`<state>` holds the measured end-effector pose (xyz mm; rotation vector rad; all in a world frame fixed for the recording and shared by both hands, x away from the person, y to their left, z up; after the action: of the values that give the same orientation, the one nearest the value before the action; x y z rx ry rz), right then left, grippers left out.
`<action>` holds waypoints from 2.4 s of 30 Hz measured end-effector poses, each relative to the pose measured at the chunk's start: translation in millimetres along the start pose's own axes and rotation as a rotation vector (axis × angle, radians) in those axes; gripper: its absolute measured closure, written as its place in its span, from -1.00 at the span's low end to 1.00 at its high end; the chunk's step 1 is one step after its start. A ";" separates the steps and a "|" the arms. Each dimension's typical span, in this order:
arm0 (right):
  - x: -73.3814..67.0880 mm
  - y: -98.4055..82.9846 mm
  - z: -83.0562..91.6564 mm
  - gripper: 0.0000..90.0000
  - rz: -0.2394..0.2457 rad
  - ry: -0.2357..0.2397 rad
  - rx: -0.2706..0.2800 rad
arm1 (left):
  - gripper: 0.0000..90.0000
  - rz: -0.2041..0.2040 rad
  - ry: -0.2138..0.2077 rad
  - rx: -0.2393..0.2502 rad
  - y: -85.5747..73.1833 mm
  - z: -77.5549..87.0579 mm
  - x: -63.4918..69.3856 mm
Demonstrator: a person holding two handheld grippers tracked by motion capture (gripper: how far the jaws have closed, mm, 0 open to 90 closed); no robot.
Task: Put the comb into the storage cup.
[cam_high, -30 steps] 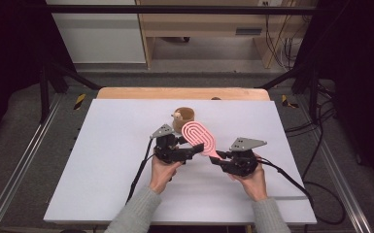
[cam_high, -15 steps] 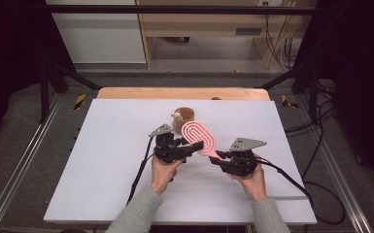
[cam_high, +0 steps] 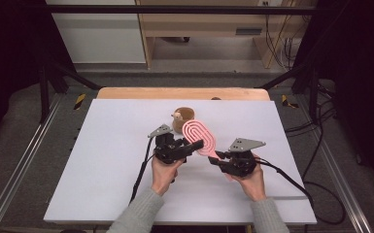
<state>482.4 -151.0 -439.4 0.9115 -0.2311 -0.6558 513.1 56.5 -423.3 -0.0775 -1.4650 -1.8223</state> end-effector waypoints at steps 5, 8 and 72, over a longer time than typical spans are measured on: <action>-0.3 -0.1 -0.4 0.57 -0.002 -0.003 -0.002 | 0.18 -0.003 0.003 0.018 0.9 0.4 5.9; -0.7 0.2 -0.6 0.58 -0.001 -0.003 -0.004 | 0.24 -0.005 0.002 0.032 1.2 0.7 9.6; 9.5 7.0 12.1 -0.99 -0.085 -0.027 0.166 | 0.44 -0.132 0.106 0.098 18.0 27.6 25.9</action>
<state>487.4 -161.8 -427.4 1.0766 -0.2751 -0.7360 494.6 65.8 -386.8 0.1657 -1.5124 -1.8265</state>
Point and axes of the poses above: each handheld gripper's, and its own axes: z roughly backward along the jaws, y roughly out of its top, x roughly to its right, the point moved 3 cm from there along -z, roughly forward along the jaws, and after that the axes turned 7 degrees about -x, right-handed, at the moved point
